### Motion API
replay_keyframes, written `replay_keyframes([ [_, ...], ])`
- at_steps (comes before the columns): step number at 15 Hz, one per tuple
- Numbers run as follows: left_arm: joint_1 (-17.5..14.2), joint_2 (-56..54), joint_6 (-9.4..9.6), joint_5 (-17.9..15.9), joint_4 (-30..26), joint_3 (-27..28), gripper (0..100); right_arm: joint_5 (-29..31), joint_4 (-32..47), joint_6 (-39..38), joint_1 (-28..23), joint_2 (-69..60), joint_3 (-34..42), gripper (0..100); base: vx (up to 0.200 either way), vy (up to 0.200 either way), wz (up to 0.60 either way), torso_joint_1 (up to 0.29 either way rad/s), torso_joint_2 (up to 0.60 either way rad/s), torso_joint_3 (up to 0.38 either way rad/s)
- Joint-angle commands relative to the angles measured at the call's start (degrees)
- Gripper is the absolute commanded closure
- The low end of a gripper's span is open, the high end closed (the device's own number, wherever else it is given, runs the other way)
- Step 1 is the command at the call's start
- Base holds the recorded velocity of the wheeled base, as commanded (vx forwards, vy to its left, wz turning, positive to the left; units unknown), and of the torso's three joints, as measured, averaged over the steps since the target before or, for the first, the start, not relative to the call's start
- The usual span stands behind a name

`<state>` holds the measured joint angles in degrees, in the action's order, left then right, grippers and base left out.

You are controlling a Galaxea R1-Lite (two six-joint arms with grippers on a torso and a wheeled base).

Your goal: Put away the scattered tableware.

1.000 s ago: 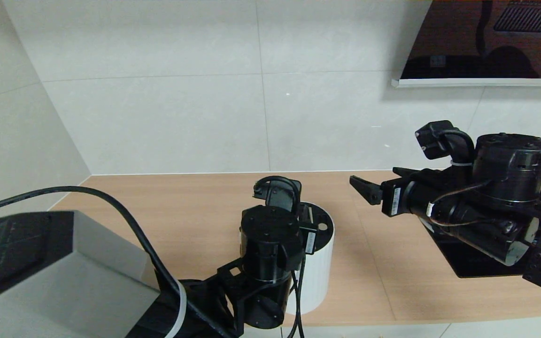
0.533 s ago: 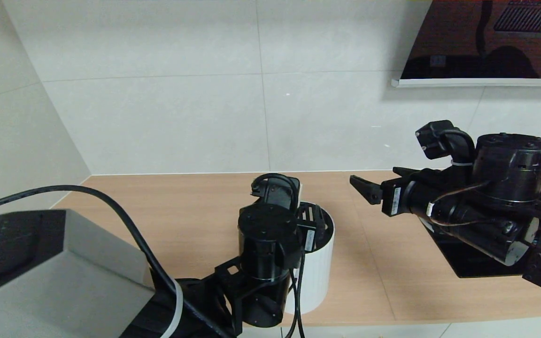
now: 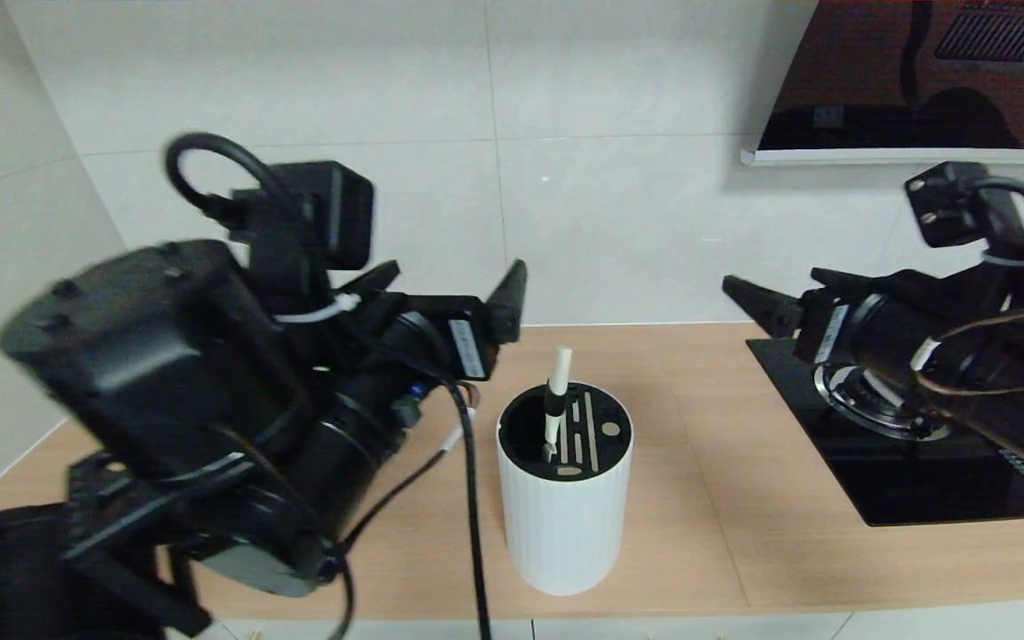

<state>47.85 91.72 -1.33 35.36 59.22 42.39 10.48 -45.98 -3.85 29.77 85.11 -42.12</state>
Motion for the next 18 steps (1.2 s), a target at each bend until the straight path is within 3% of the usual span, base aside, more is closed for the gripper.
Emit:
replay_keyframes([
  [1,-6.5,-18.7,0.10,-3.8,-9.1,-4.7,0,-0.5,0.3,-0.2,-6.0,-9.8,2.0,0,0.000,0.000,0.00,0.000,0.00,0.000],
  [3,-10.0,-30.9,-0.08,-7.3,-18.6,-7.9,0,-2.6,0.8,-0.2,-12.8,-16.3,6.5,0,0.000,0.000,0.00,0.000,0.00,0.000],
  [6,-19.2,-50.8,0.10,-10.6,-35.1,-11.1,0,-7.8,1.9,-0.2,-22.5,-30.6,14.7,0,0.000,0.000,0.00,0.000,0.00,0.000],
  [8,-25.3,-63.6,0.54,-13.1,-47.9,-10.4,0,-8.2,11.2,-0.2,-25.0,-42.0,15.7,0,0.000,0.000,0.00,0.000,0.00,0.000],
  [11,-33.3,-77.7,0.71,-18.1,-61.9,-9.3,0,-9.3,32.1,-0.1,-24.9,-59.5,14.2,0,0.000,0.000,0.00,0.000,0.00,0.000],
  [13,-36.1,-83.2,0.80,-18.4,-65.7,-9.2,0,-10.3,43.0,0.0,-24.9,-68.9,13.3,0,0.000,0.000,0.00,0.000,0.00,0.000],
  [14,-36.5,-83.8,0.80,-18.4,-66.1,-9.2,0,-10.5,44.1,0.0,-24.9,-70.3,13.4,0,0.000,0.000,0.00,0.000,0.00,0.000],
  [15,-38.9,-86.1,0.80,-18.0,-67.3,-9.4,0,-12.9,49.9,1.0,-25.0,-76.8,13.5,0,0.000,0.000,0.00,0.000,0.00,0.000],
  [18,-42.8,-86.2,0.27,-13.7,-67.0,-9.3,0,-14.0,54.2,2.6,-28.5,-81.7,14.1,0,0.000,0.000,0.00,0.000,0.00,0.000],
])
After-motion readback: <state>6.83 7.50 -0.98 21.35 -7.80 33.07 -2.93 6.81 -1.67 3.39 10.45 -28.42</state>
